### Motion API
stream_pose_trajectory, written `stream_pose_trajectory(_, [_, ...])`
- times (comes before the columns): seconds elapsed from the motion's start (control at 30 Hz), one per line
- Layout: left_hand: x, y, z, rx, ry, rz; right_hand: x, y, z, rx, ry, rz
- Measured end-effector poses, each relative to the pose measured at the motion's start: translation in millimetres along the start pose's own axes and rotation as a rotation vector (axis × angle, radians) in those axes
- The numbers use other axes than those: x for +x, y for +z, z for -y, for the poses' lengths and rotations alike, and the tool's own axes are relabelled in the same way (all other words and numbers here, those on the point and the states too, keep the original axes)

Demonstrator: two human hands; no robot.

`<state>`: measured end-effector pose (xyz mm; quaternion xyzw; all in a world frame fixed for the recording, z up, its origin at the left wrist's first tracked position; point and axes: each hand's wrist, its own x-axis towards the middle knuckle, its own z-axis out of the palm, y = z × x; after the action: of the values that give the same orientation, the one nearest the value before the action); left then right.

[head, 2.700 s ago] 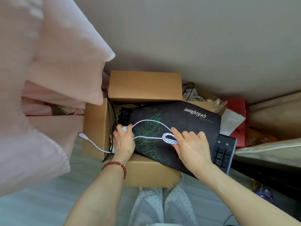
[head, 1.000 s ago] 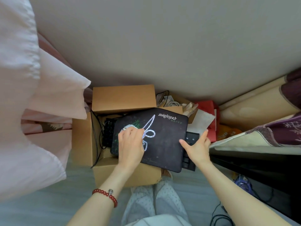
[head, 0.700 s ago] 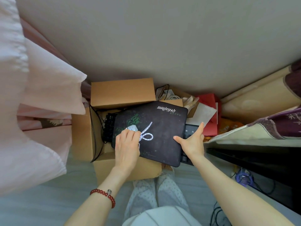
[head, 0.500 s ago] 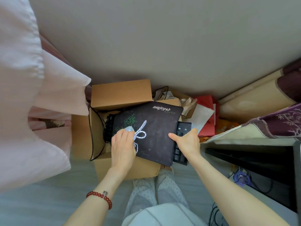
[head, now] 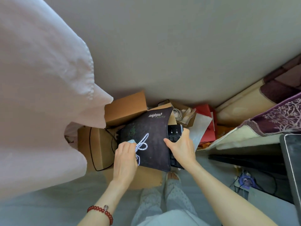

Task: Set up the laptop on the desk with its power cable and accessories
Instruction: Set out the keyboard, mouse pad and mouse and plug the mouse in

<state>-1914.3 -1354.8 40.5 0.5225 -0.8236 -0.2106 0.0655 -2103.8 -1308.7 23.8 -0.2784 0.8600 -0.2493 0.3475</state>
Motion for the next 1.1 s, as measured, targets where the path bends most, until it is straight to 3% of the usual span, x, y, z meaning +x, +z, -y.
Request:
stream_pose_trajectory(0.33, [-1,-9,-31,-0.100,0.123,0.091,-5,-82,-43,0.009,0.184,-0.270])
stream_pose_trajectory(0.53, [7,-20,-54,-0.036,0.197,0.093,-28,-116,-31,-0.129,0.097,-0.306])
stream_pose_trajectory(0.8, [9,-98,-91,-0.050,0.358,-0.188,-88,-159,40,-0.337,-0.250,-0.409])
stream_pose_trajectory(0.97, [5,-163,-138,-0.137,0.501,-0.404,-151,-227,89,-0.398,-0.439,-0.519])
stream_pose_trajectory(1.1, [-7,-206,-187,-0.187,0.659,-0.504,-207,-291,115,-0.372,-0.471,-0.630])
